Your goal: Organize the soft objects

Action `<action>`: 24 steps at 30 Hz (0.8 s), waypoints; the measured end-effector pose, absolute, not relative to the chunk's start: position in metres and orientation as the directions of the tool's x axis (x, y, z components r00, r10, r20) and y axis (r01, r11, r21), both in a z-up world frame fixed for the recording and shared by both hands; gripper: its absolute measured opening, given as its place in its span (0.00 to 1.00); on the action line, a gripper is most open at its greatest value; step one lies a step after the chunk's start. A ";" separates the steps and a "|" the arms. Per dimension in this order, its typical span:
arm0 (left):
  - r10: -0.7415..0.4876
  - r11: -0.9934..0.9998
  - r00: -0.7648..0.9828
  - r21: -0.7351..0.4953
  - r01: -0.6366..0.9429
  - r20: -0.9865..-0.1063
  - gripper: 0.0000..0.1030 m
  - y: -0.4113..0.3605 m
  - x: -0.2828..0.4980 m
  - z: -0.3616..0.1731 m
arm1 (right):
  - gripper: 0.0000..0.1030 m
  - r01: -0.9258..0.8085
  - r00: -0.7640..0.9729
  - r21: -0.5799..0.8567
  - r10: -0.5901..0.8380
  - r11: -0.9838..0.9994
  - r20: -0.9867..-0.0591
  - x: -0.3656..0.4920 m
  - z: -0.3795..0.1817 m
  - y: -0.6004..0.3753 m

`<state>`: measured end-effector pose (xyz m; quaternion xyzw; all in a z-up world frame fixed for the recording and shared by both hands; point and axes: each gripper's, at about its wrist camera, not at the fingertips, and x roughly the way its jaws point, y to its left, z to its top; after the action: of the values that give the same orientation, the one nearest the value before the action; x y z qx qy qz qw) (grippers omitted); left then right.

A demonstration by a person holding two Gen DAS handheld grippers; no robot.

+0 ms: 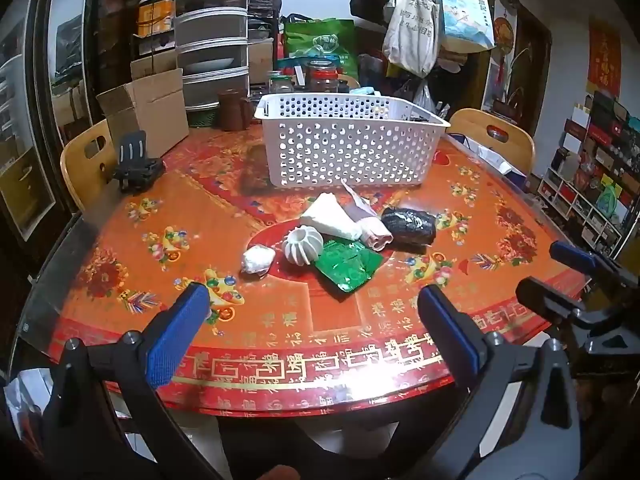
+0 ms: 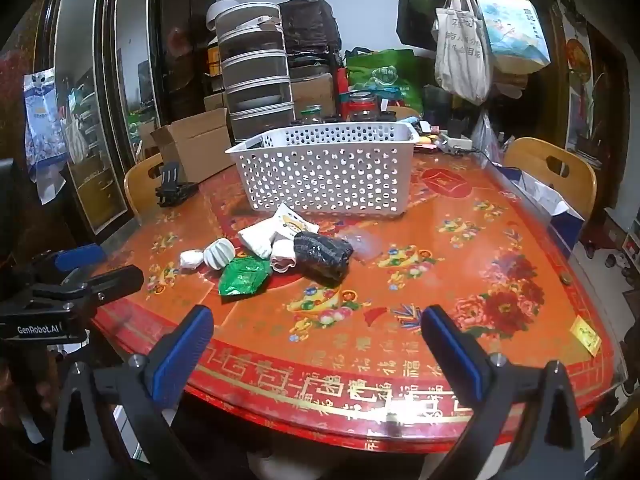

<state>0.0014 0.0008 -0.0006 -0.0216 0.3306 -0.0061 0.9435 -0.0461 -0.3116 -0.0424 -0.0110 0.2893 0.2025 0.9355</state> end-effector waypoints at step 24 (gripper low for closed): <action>-0.037 0.998 0.806 -0.065 -0.001 -0.591 1.00 0.000 -0.009 0.011 | 1.00 -0.393 0.746 0.091 0.376 0.915 -0.550 -0.048 -0.042 -0.306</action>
<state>-0.0090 0.0001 0.0112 -0.0310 0.3114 -0.0095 0.9497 -0.0478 -0.3064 -0.0420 -0.0153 0.2910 0.2058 0.9342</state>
